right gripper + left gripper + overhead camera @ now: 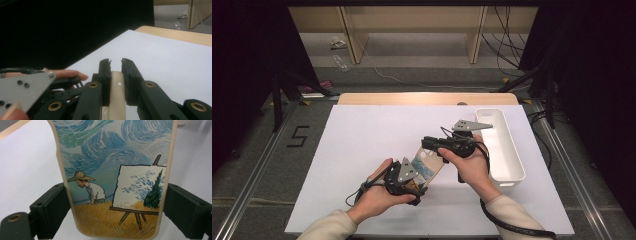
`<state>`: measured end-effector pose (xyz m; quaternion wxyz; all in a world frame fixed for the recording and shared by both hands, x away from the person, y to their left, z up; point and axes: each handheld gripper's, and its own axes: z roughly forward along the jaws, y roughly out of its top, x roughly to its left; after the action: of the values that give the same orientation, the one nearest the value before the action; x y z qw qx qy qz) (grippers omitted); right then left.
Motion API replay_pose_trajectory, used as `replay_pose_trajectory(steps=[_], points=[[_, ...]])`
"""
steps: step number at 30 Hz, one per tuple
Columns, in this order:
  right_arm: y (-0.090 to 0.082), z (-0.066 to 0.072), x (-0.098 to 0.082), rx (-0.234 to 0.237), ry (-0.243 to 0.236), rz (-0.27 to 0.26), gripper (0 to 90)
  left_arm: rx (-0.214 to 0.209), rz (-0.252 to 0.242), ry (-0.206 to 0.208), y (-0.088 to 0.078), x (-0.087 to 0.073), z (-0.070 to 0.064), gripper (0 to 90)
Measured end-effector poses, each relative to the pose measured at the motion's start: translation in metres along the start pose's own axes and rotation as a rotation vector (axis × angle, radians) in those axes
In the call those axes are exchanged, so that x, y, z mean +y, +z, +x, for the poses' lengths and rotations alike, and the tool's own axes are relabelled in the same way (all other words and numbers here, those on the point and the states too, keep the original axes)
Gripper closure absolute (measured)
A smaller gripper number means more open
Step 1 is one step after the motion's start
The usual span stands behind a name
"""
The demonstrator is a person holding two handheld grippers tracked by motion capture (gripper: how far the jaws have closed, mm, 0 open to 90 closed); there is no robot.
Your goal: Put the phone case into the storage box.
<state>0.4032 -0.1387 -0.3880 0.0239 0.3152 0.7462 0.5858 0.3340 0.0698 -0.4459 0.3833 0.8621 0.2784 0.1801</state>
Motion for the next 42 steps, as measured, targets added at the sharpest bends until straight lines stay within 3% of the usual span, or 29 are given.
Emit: replay_pose_trajectory(steps=[9, 14, 16, 17, 18, 22, 26, 28, 30, 32, 35, 36, 37, 38, 42], points=[[-0.011, 0.003, 0.011, 0.011, 0.001, -0.03, 79.7, -0.023, -0.073, -0.035, -0.003, 0.003, 0.003, 9.9], [-0.014, 0.007, 0.015, 0.005, -0.027, -0.021, 79.7, -0.032, -0.061, -0.031, -0.002, 0.002, 0.003, 9.7], [-0.015, 0.008, 0.017, -0.001, -0.039, -0.026, 80.1, -0.015, -0.022, 0.009, -0.002, 0.001, 0.005, 19.0], [-0.017, 0.008, 0.018, -0.026, -0.063, -0.023, 80.1, -0.017, -0.019, 0.009, -0.001, -0.001, 0.005, 18.9], [-0.022, 0.007, 0.021, -0.052, -0.076, -0.04, 80.1, -0.023, -0.021, -0.007, -0.001, -0.002, 0.006, 17.5], [-0.028, 0.005, 0.025, -0.046, -0.065, -0.055, 80.0, -0.012, -0.038, -0.032, -0.003, 0.0, 0.009, 18.6], [-0.034, 0.004, 0.029, -0.062, -0.096, -0.056, 80.0, -0.019, -0.054, -0.069, -0.004, -0.001, 0.014, 20.8], [-0.036, 0.003, 0.031, -0.047, -0.108, -0.052, 80.0, -0.033, -0.062, -0.087, -0.004, -0.001, 0.016, 22.5], [-0.038, 0.004, 0.034, -0.04, -0.132, -0.041, 80.0, -0.049, -0.067, -0.099, -0.004, -0.002, 0.018, 23.7], [-0.039, 0.005, 0.037, -0.015, -0.187, -0.008, 79.9, -0.062, -0.072, -0.102, -0.004, -0.002, 0.019, 24.7], [-0.039, 0.006, 0.039, 0.016, -0.22, 0.023, 79.9, -0.074, -0.074, -0.099, -0.004, -0.002, 0.019, 25.2], [-0.039, 0.007, 0.039, 0.029, -0.239, 0.04, 79.9, -0.078, -0.075, -0.097, -0.004, -0.002, 0.018, 25.4], [-0.039, 0.01, 0.041, 0.048, -0.293, 0.083, 79.9, -0.083, -0.075, -0.096, -0.003, -0.002, 0.018, 25.8], [-0.039, 0.01, 0.041, 0.048, -0.293, 0.083, 79.9, -0.088, -0.076, -0.093, -0.003, -0.002, 0.018, 25.8], [-0.038, 0.015, 0.042, 0.096, -0.377, 0.161, 79.8, -0.105, -0.074, -0.084, -0.003, -0.003, 0.017, 27.0]])
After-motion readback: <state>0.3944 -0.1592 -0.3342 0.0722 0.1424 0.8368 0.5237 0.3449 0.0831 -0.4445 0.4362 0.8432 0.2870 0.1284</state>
